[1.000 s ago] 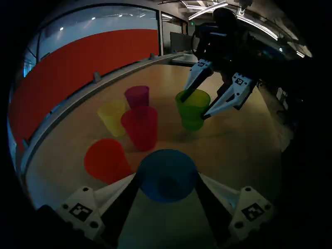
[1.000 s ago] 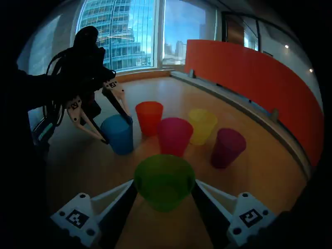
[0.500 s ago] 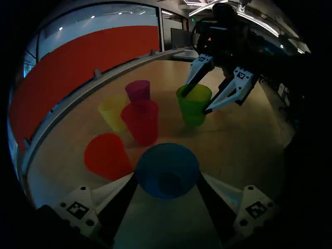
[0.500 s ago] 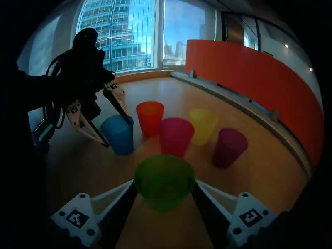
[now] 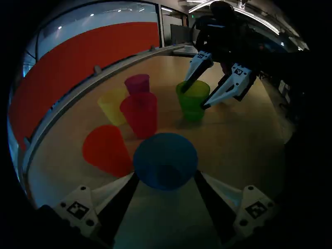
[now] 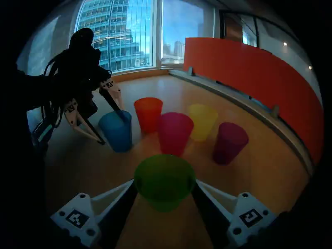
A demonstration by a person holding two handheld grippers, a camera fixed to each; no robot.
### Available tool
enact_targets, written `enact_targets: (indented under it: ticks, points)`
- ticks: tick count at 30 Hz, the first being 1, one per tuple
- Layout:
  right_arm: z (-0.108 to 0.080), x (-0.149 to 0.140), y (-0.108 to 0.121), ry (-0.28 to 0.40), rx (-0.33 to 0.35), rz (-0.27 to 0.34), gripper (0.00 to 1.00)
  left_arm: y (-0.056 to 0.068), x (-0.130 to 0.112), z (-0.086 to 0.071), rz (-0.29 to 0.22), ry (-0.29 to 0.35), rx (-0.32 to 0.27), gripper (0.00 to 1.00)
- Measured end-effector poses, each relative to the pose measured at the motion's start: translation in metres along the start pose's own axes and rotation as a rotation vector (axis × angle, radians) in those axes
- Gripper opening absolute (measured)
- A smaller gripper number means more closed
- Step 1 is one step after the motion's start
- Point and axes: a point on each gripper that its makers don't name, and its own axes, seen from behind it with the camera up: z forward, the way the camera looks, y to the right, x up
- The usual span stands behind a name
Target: Pour water
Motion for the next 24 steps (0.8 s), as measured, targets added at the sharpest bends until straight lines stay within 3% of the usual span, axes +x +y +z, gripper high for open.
enact_targets:
  ticks: [24]
  points:
    - [-0.0069, -0.0084, 0.0020, 0.008, -0.030, 0.015, 0.94, 0.0013, -0.0074, -0.0093, -0.003, -0.013, 0.033, 0.98]
